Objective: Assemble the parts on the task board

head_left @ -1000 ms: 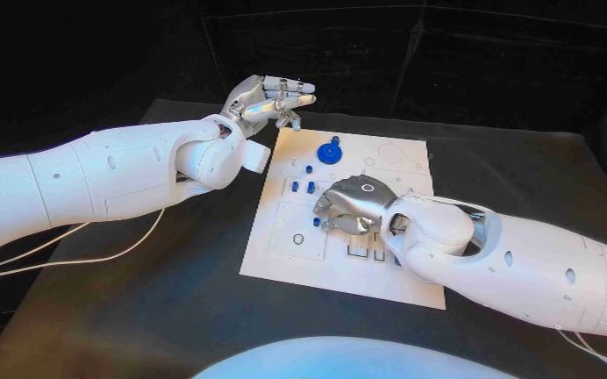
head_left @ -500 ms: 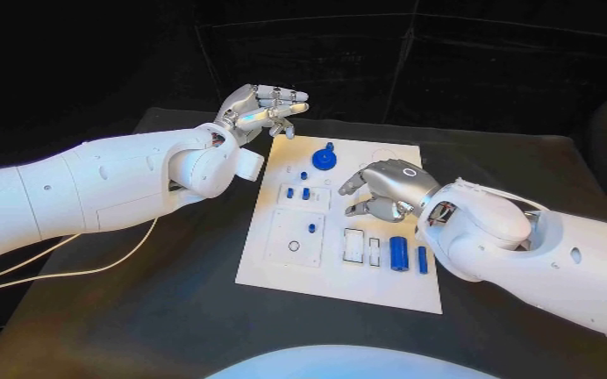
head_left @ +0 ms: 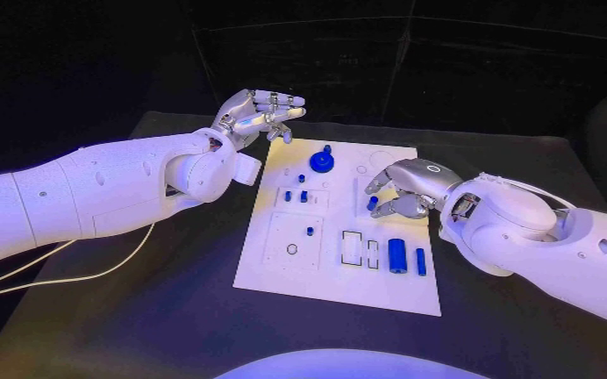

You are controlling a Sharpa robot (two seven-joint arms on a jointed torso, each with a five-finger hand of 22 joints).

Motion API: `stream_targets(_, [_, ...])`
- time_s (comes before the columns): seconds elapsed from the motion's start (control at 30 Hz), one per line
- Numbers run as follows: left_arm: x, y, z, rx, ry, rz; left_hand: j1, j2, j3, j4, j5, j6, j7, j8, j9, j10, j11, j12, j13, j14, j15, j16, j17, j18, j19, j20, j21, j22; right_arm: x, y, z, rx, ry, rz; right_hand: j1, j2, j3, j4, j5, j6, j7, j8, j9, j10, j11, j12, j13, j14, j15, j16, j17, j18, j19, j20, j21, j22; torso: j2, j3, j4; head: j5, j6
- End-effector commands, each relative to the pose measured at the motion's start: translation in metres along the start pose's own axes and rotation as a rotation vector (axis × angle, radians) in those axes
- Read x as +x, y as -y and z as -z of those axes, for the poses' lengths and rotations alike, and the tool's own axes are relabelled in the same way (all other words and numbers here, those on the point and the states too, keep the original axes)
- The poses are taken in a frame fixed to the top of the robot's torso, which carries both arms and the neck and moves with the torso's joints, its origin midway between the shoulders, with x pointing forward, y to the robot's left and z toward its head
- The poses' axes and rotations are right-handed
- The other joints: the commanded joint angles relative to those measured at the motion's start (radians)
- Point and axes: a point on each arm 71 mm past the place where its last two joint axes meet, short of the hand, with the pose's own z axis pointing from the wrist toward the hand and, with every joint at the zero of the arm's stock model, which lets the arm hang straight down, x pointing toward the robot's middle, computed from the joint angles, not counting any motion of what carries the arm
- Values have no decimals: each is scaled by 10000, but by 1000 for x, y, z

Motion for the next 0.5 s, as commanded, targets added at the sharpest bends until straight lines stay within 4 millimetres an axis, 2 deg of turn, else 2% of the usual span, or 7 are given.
stream_targets(0.03, [1,1,0,57,-114,88,137,-3,20,-62,-13,-24,-18,45,-3,-97,5,51,-13,-52,20,-31,-13,60,-38,43,-52,-13,4,1,-1,144,-701,261,9,-94,115,5,37,-50,-2,27,18,-87,-22,90,6,-100,-7,-35,-39,96,-75,7,-82,-29,8,0,4,2,-22])
stream_targets(0.3, [1,1,0,55,-116,89,137,-3,20,-62,-13,-24,-18,45,-3,-97,5,51,-13,-52,20,-31,-13,60,-38,43,-52,-13,6,0,-9,177,-737,549,181,7,549,-23,42,36,-33,44,25,5,-68,455,24,-31,-58,23,-147,82,45,-39,-78,-12,0,4,14,-19,-25])
stream_targets(0.5, [1,1,0,50,-122,91,137,-3,20,-62,-13,-24,-18,45,-3,-97,5,51,-13,-52,20,-31,-13,60,-38,43,-52,-13,7,0,-13,222,-673,683,339,353,1045,-127,-289,250,-46,69,28,315,-110,732,-7,10,-100,72,-229,20,302,-88,120,220,1,3,9,-18,-51])
